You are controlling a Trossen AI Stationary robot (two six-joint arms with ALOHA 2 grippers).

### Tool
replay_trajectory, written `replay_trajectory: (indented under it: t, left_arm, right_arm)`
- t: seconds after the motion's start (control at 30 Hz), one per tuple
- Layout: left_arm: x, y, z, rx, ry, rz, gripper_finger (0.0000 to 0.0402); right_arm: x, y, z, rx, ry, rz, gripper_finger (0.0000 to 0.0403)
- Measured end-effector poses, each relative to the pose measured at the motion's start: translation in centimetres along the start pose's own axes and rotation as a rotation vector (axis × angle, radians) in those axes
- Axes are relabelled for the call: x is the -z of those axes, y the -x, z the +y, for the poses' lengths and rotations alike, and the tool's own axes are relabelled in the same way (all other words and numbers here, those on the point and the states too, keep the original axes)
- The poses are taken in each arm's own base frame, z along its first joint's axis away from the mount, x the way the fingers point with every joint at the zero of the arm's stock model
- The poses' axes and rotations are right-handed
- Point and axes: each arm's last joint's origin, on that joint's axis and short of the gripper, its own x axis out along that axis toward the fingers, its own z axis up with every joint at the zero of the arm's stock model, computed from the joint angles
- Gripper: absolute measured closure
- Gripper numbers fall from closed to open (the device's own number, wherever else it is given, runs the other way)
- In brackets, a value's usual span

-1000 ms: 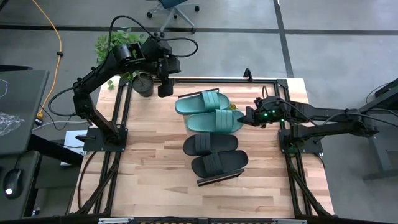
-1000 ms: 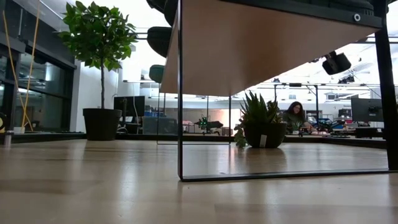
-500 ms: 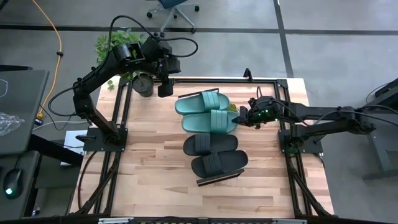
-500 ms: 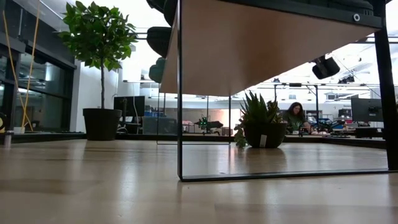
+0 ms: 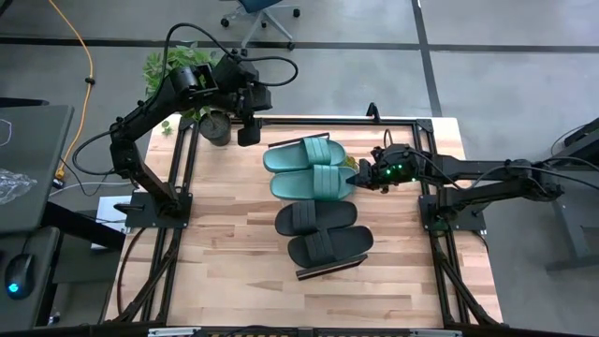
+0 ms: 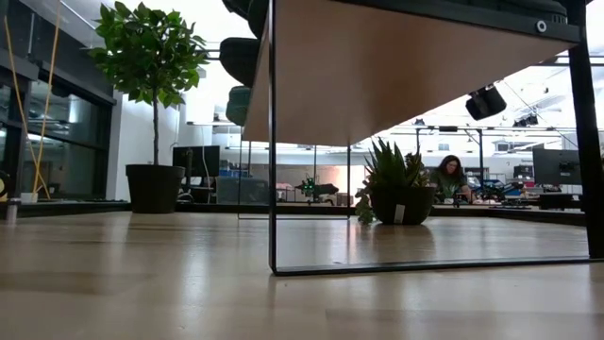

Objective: Pick and place slides into the shelf
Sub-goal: Put the green slipper on the shelf

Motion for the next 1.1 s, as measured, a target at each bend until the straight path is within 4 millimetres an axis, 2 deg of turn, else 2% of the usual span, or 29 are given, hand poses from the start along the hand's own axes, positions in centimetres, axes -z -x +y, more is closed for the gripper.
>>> replay_trajectory:
  t: [0.5,0.77,1.1]
  left_arm:
    - [0.0,0.0,0.0,-0.001,0.0,-0.002,0.0202]
    - [0.0,0.0,0.0,0.0,0.0,0.0,0.0202]
    - [0.0,0.0,0.0,0.0,-0.012,0.001,0.0202]
  right_arm:
    - [0.0,-0.4,-0.3,0.027,-0.015,0.003,0.0396]
    - [-0.1,-1.2,-0.1,0.013,-0.01,-0.001,0.0379]
    - [-0.2,-1.3,-0.1,0.012,-0.009,-0.014,0.0374]
